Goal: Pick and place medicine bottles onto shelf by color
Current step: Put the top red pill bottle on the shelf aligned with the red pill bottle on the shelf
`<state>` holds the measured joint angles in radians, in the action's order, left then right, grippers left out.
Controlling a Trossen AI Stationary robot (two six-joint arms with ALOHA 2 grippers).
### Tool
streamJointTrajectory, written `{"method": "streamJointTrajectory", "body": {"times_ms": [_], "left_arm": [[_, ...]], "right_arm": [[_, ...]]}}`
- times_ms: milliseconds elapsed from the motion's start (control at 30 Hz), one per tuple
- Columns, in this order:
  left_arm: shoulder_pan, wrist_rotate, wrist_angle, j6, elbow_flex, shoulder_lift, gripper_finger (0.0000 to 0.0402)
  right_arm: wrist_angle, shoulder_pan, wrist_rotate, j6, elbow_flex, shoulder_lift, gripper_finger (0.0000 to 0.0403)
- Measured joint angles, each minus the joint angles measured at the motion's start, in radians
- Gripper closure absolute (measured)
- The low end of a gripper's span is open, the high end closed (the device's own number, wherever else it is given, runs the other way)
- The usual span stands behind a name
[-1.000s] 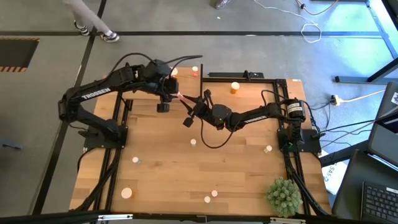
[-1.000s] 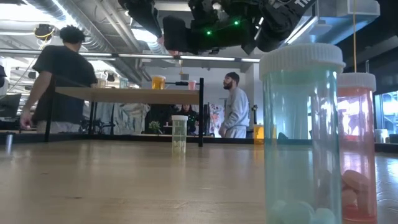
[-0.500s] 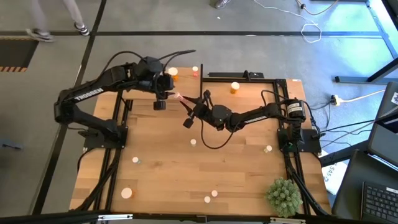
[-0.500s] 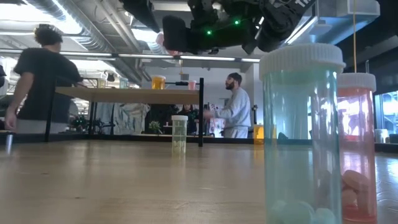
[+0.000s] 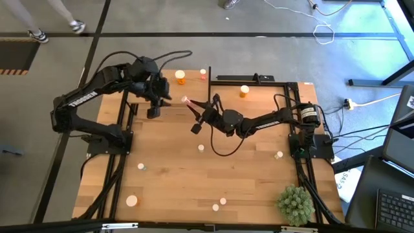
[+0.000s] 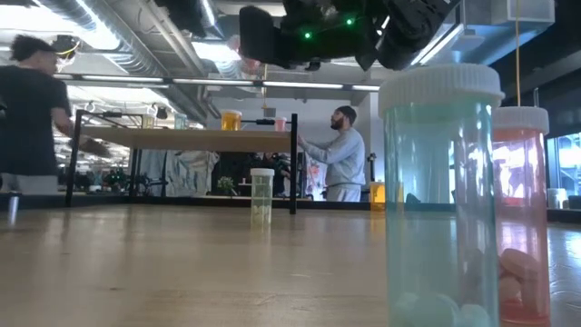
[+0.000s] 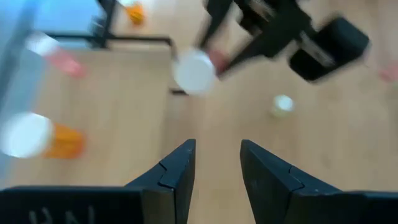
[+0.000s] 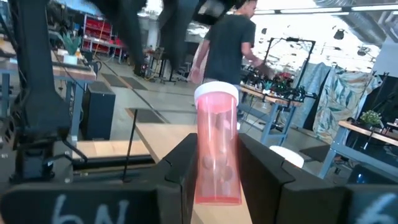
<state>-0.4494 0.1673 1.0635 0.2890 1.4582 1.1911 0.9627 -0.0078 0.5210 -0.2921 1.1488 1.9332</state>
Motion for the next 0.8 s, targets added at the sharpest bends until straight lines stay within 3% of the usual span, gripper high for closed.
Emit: {"method": "streamJointTrajectory", "body": {"times_ms": [267,633,800], "left_arm": [[-0.023,0.021,0.044,0.001,0.000,0.002,0.0280],[-0.022,-0.120,0.050,-0.018,0.000,0.002,0.0280],[-0.022,-0.132,0.051,-0.021,0.000,0.002,0.0280]], "right_arm": [[-0.009,0.001,-0.030,0.000,0.000,-0.040,0.0298],[-0.012,0.001,-0.079,0.003,0.000,-0.045,0.0298],[-0.012,0.001,-0.079,0.002,0.000,-0.045,0.0298]]}}
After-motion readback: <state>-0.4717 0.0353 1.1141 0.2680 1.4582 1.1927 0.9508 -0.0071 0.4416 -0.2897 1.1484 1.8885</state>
